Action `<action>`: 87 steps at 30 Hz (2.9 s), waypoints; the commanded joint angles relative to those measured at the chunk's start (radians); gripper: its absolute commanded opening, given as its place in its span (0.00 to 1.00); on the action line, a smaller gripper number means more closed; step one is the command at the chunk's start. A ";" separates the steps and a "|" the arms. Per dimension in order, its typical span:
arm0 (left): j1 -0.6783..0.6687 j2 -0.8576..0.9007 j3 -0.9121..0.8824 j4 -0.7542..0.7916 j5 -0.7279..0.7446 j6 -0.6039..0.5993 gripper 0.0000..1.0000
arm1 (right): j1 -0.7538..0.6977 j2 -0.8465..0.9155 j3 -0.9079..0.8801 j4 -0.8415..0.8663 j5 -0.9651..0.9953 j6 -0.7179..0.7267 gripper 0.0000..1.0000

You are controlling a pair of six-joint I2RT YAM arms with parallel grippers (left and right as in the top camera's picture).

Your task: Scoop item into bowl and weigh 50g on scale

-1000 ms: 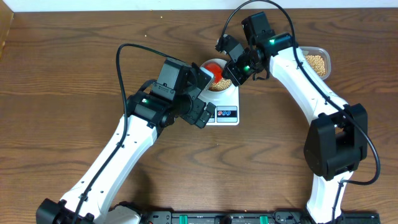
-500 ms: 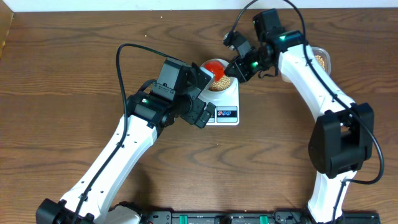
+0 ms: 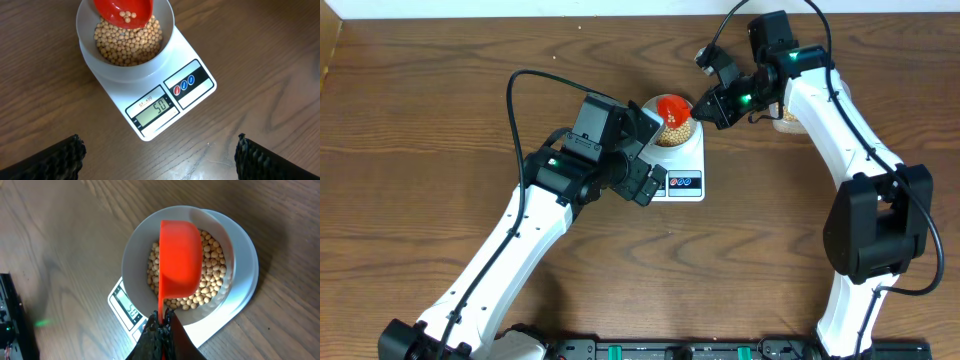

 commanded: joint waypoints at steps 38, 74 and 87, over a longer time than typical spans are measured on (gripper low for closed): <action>0.004 0.008 0.000 -0.004 0.005 0.016 0.98 | -0.405 -0.133 0.011 -0.171 -0.329 -0.021 0.01; 0.004 0.008 0.000 -0.004 0.005 0.016 0.98 | -0.131 -0.159 0.011 -0.161 1.188 0.239 0.01; 0.004 0.008 0.000 -0.004 0.005 0.016 0.98 | -0.180 -0.159 0.011 -0.121 0.796 0.354 0.01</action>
